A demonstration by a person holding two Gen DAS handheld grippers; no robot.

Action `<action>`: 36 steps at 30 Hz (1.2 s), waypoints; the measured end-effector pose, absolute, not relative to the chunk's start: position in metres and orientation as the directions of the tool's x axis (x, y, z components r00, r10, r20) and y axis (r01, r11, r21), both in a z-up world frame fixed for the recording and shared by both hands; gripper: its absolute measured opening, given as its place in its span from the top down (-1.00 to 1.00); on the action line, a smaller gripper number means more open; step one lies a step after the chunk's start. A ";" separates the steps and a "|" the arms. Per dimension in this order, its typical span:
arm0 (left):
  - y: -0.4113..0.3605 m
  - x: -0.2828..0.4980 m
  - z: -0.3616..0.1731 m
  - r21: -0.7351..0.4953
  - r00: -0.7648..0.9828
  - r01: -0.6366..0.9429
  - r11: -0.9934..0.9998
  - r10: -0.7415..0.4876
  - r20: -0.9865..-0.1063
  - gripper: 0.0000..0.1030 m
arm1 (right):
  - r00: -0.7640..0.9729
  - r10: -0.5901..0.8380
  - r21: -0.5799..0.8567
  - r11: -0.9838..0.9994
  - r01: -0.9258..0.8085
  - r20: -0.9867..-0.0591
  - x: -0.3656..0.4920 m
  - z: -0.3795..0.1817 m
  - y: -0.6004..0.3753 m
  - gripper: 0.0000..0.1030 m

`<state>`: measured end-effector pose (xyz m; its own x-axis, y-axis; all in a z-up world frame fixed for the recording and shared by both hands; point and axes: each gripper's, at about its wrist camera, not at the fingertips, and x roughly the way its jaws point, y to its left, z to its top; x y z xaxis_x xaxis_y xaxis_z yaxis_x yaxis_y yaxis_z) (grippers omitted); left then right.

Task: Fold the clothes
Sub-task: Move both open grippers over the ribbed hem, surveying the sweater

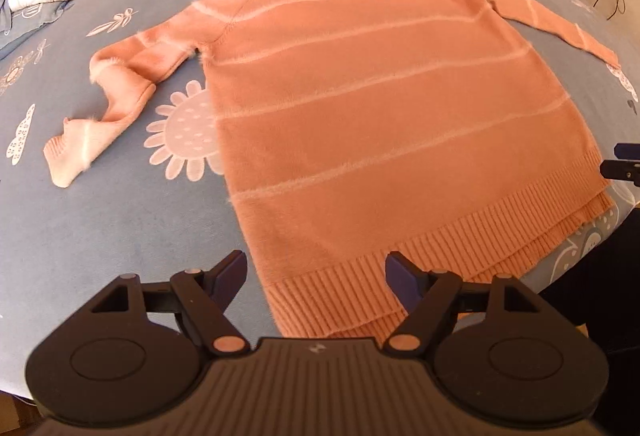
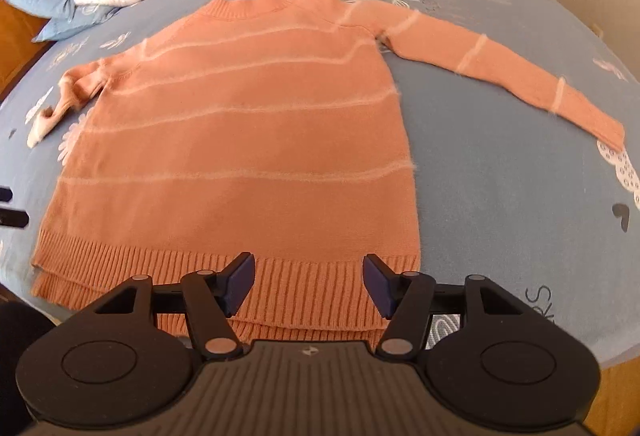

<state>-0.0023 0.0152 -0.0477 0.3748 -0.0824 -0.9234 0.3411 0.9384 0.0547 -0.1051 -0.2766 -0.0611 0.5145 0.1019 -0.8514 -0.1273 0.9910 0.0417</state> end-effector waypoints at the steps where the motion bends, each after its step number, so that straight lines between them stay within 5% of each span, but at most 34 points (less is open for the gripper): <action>1: 0.013 -0.006 -0.050 0.071 0.366 0.358 0.931 -0.069 -0.928 -0.51 | 0.510 0.099 0.004 0.983 -0.185 -0.854 -0.110 -0.063 -0.266 -0.26; 6: -0.007 -0.021 -0.075 0.101 0.320 0.407 0.908 -0.039 -0.947 -0.51 | 0.535 -0.070 -0.304 0.881 -0.363 -0.842 -0.138 -0.075 -0.239 -0.25; 11: -0.024 -0.024 -0.099 0.062 0.278 0.399 0.915 -0.056 -0.959 -0.51 | 0.517 -0.092 -0.217 0.958 -0.187 -0.851 -0.137 -0.064 -0.313 -0.14; 19: -0.037 -0.032 -0.100 0.053 0.268 0.419 0.906 -0.068 -0.961 -0.52 | 0.482 -0.074 -0.242 0.924 -0.296 -0.873 -0.123 -0.087 -0.317 -0.14; 24: -0.034 -0.032 -0.097 0.060 0.272 0.404 0.913 -0.057 -0.961 -0.52 | 0.552 -0.161 -0.383 0.869 -0.312 -0.818 -0.118 -0.107 -0.298 -0.14; 27: -0.031 -0.031 -0.094 0.047 0.272 0.393 0.918 -0.068 -0.960 -0.52 | 0.619 -0.173 -0.438 0.845 -0.306 -0.766 -0.118 -0.107 -0.294 0.36; 31: -0.029 -0.029 -0.096 0.036 0.263 0.381 0.924 -0.071 -0.962 -0.52 | 0.647 -0.151 -0.499 0.770 -0.398 -0.748 -0.118 -0.113 -0.288 0.64; 32: -0.029 -0.029 -0.096 0.036 0.261 0.381 0.924 -0.070 -0.963 -0.52 | 0.635 -0.124 -0.474 0.775 -0.418 -0.763 -0.116 -0.112 -0.289 0.91; 36: -0.028 -0.028 -0.093 0.025 0.268 0.373 0.927 -0.082 -0.960 -0.52 | 0.641 -0.117 -0.441 0.816 -0.373 -0.759 -0.107 -0.093 -0.305 0.91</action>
